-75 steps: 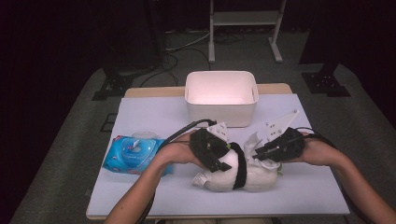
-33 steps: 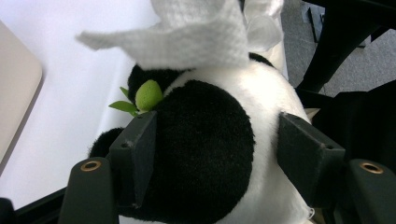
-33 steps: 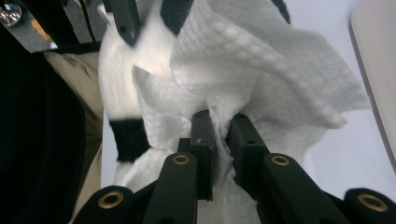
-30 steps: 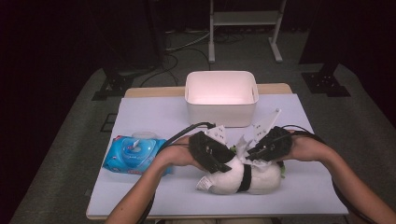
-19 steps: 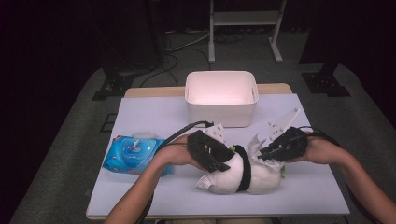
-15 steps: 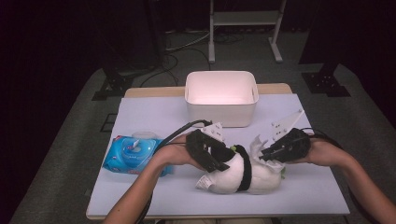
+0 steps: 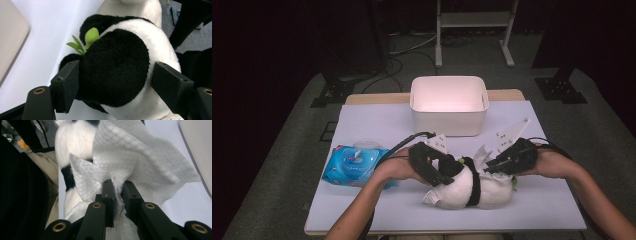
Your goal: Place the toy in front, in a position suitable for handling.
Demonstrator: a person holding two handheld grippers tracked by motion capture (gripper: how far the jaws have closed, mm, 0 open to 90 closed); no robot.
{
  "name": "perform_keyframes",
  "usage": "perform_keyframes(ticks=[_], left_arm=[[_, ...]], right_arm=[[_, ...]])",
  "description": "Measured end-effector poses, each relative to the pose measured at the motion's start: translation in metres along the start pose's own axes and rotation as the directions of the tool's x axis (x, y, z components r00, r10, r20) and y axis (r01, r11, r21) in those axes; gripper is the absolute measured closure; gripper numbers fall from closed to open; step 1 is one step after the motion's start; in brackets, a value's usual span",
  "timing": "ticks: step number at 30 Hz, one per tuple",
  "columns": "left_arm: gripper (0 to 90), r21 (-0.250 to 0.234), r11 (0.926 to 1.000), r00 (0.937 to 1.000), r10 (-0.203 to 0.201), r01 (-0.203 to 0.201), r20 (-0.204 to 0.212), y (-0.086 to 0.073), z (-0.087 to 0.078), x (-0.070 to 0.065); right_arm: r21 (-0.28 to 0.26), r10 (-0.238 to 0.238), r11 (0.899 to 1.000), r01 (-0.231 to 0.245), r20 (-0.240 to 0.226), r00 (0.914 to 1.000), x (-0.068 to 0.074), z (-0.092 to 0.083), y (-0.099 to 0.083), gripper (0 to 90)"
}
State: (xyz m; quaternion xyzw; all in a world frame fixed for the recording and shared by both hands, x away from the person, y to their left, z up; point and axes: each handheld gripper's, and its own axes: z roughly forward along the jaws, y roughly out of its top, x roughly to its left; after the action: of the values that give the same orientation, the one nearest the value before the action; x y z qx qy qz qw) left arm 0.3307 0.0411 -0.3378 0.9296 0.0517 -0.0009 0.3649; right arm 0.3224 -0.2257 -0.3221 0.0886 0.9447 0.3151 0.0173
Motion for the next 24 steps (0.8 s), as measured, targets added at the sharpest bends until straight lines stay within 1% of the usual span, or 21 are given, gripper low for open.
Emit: perform_keyframes(ticks=[1, 2, 3, 4, 5, 6, 8, 10, 13, 15, 17, 18, 23, 24], left_arm=[[25.8, -0.002, 1.0000, 1.0000, -0.002, 0.002, -0.001, 0.001, 0.001, 0.000], [25.9, 0.000, 1.0000, 1.0000, 0.004, -0.004, 0.007, 0.002, 0.003, -0.001], [25.9, -0.003, 0.9999, 0.9999, 0.010, -0.010, 0.007, 0.004, 0.004, -0.002], [25.9, -0.004, 0.9998, 0.9998, 0.018, -0.018, 0.005, 0.007, 0.005, -0.003], [25.9, -0.001, 0.9997, 0.9997, 0.023, -0.023, 0.008, 0.009, 0.006, -0.003], [25.9, 0.007, 0.9994, 0.9994, 0.033, -0.033, 0.002, 0.011, 0.007, -0.004], [25.8, 0.006, 0.9993, 0.9994, 0.036, -0.036, -0.002, 0.013, 0.007, -0.004], [25.8, -0.004, 0.9993, 0.9993, 0.038, -0.038, 0.002, 0.015, 0.008, -0.004], [25.6, -0.010, 0.9989, 0.9990, 0.045, -0.045, 0.005, 0.018, 0.009, -0.004], [25.4, -0.008, 0.9990, 0.9990, 0.045, -0.045, 0.001, 0.019, 0.009, -0.004], [24.3, -0.014, 0.9994, 0.9995, 0.032, -0.032, -0.001, 0.017, 0.008, -0.003], [23.8, -0.014, 0.9994, 0.9995, 0.032, -0.032, -0.001, 0.017, 0.008, -0.003], [22.1, -0.018, 0.9995, 0.9997, 0.026, -0.026, -0.005, 0.012, 0.004, -0.003], [21.7, -0.014, 0.9997, 0.9997, 0.022, -0.022, -0.006, 0.011, 0.003, -0.003]], right_arm=[[-0.001, -0.002, 1.000, 0.002, -0.004, 1.0000, 0.000, 0.002, 0.002, 80.2], [-0.001, -0.008, 1.000, 0.008, -0.002, 1.0000, -0.001, 0.003, 0.003, 80.2], [-0.006, -0.005, 1.000, 0.005, -0.010, 0.9999, -0.001, 0.006, 0.005, 80.2], [-0.002, -0.005, 1.000, 0.005, -0.017, 0.9998, -0.001, 0.008, 0.007, 80.2], [0.006, -0.016, 1.000, 0.016, -0.018, 0.9997, -0.001, 0.011, 0.009, 80.2], [0.009, -0.017, 1.000, 0.017, -0.025, 0.9995, -0.001, 0.014, 0.011, 80.2], [0.007, -0.019, 1.000, 0.019, -0.029, 0.9994, -0.002, 0.015, 0.014, 80.2], [-0.012, -0.015, 1.000, 0.014, -0.033, 0.9994, -0.004, 0.014, 0.017, 80.2], [-0.045, -0.033, 0.999, 0.031, -0.032, 0.9990, -0.005, 0.011, 0.029, 80.2], [-0.044, -0.042, 0.998, 0.040, -0.031, 0.9987, -0.005, 0.012, 0.035, 80.2], [-0.039, -0.039, 0.999, 0.038, -0.033, 0.9987, -0.006, 0.013, 0.035, 80.2], [-0.032, -0.035, 0.999, 0.034, -0.032, 0.9989, -0.006, 0.014, 0.034, 80.2], [-0.012, -0.020, 1.000, 0.019, -0.029, 0.9994, -0.005, 0.014, 0.023, 80.2], [-0.009, -0.023, 1.000, 0.023, -0.032, 0.9992, -0.005, 0.013, 0.021, 80.2]])
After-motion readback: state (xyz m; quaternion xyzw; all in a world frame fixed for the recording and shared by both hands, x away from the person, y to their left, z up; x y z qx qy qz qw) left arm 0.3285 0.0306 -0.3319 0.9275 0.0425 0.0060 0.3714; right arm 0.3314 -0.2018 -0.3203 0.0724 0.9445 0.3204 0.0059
